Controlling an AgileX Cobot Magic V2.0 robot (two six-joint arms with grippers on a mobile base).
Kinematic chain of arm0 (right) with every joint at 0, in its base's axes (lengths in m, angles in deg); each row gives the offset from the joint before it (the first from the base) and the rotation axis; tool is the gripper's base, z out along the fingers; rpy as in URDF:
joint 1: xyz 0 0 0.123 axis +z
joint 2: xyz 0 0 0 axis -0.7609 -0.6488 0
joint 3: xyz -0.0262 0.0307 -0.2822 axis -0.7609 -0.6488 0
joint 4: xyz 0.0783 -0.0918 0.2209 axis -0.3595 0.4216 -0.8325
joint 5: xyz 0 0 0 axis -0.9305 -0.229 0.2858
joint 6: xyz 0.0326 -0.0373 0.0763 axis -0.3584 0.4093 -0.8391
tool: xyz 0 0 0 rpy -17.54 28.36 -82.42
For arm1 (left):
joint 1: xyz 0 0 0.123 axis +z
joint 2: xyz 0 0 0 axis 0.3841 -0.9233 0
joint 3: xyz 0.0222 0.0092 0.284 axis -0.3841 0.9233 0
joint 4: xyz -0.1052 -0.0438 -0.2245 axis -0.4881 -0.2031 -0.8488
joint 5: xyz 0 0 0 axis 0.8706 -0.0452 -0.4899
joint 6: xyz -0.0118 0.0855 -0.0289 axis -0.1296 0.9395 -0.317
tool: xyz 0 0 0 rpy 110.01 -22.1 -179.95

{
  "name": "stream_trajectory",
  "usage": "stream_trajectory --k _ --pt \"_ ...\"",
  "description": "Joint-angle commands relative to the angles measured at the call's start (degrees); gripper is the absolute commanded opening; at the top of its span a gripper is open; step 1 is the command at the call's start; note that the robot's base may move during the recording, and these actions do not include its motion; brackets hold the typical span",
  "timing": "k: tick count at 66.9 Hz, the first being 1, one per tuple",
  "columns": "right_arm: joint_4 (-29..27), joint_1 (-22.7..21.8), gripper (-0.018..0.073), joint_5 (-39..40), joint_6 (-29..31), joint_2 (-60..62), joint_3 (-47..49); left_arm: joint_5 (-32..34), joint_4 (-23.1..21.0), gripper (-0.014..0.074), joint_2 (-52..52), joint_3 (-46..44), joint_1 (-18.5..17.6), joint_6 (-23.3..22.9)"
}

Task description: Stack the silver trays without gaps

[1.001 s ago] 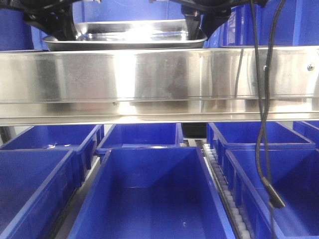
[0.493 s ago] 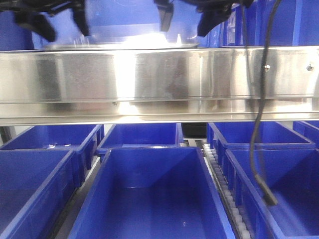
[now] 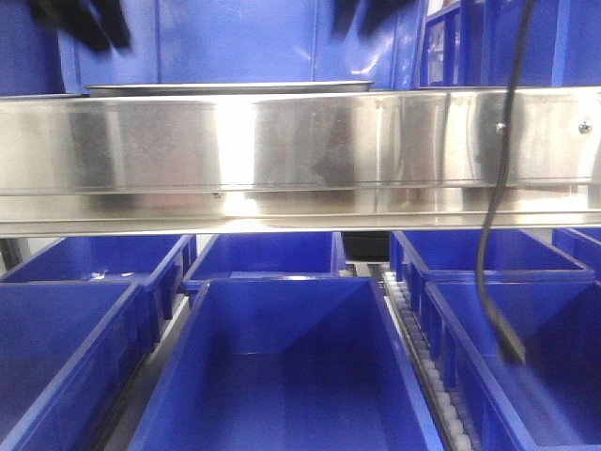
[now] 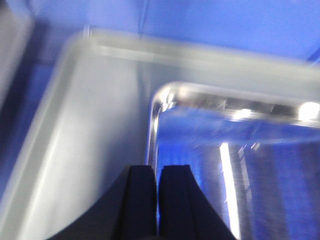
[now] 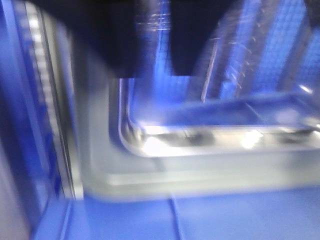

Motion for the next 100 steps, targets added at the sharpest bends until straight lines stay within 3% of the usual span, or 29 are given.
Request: stream_trajectory --k 1,9,18,30,48,60,68,78,100 --pt "0.78 0.16 -0.0022 0.70 1.05 2.87 0.59 -0.30 -0.14 0.0004 2.61 -0.58 0.08 -0.35" --pt "0.78 0.36 -0.0022 0.98 1.23 6.10 0.59 -0.68 -0.14 0.0001 6.54 -0.58 -0.36 -0.35" --pt "0.78 0.77 -0.0022 1.53 5.93 9.85 0.59 -0.29 -0.69 0.0000 11.50 -0.22 -1.43 -0.35" --pt "0.78 0.80 -0.0022 8.79 8.41 16.02 -4.86 7.30 0.83 0.0000 19.17 6.43 -4.52 -0.35" --pt "0.88 2.28 -0.0022 22.02 13.53 28.15 -20.71 26.33 1.37 -0.0007 31.62 25.14 -6.49 -0.35" --pt "1.01 2.43 -0.0022 23.27 14.06 35.20 -30.28 38.32 4.30 -0.0007 38.99 35.86 -6.49 -0.23" --pt "3.86 2.43 -0.0022 27.37 14.06 40.62 -36.37 37.53 8.04 -0.0007 44.52 40.17 -6.49 -0.23" --pt "5.65 2.43 -0.0022 32.76 14.06 48.61 -42.68 37.07 9.11 -0.0007 52.05 43.48 -6.49 -0.23" --pt "5.54 2.43 -0.0022 31.18 14.06 64.36 -50.14 36.75 10.02 -0.0007 62.86 47.84 -6.49 -0.23"
